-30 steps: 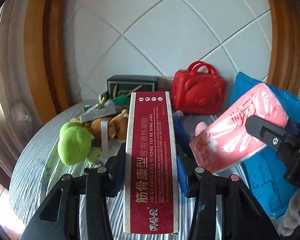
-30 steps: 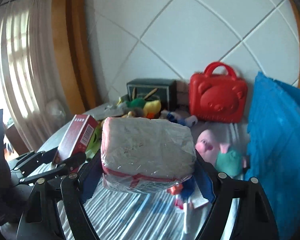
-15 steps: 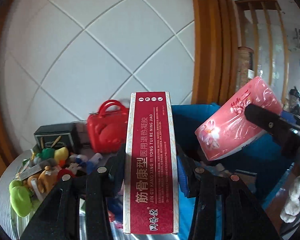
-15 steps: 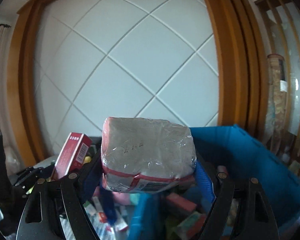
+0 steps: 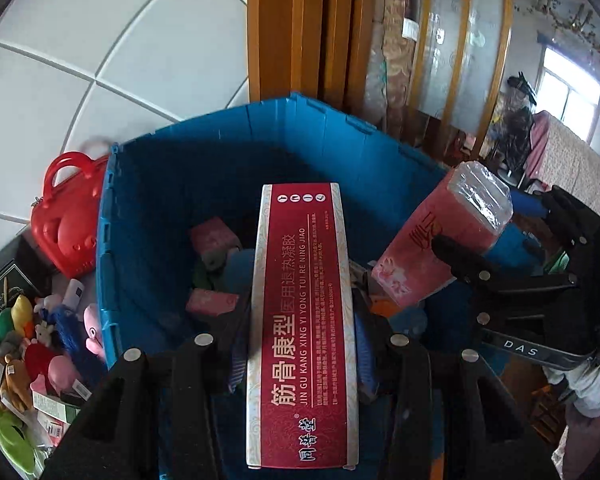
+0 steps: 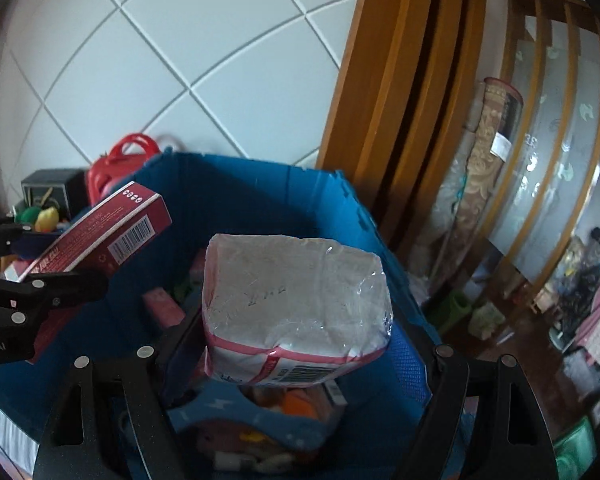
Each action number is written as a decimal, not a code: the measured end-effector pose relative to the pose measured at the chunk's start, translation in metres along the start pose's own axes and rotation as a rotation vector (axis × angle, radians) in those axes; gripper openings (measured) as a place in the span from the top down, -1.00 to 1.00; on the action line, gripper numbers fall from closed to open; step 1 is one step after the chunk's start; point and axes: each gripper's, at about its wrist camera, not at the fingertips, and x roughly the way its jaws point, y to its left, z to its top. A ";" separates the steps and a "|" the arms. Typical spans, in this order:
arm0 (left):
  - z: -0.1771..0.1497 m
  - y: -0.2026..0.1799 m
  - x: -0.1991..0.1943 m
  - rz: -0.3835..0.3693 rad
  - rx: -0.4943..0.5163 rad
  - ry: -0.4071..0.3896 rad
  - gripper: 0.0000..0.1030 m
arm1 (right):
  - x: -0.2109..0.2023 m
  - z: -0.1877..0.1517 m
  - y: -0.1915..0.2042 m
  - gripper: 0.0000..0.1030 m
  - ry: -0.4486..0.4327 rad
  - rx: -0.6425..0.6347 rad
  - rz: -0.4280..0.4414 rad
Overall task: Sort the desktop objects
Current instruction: 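Carry the red box and white wrapped package over the blue bin, then open both grippers to drop the red box and package into the bin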
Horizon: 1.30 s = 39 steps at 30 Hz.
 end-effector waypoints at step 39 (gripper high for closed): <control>0.003 -0.014 0.035 0.158 0.028 0.049 -0.40 | 0.029 -0.028 -0.017 -0.90 -0.044 -0.097 -0.079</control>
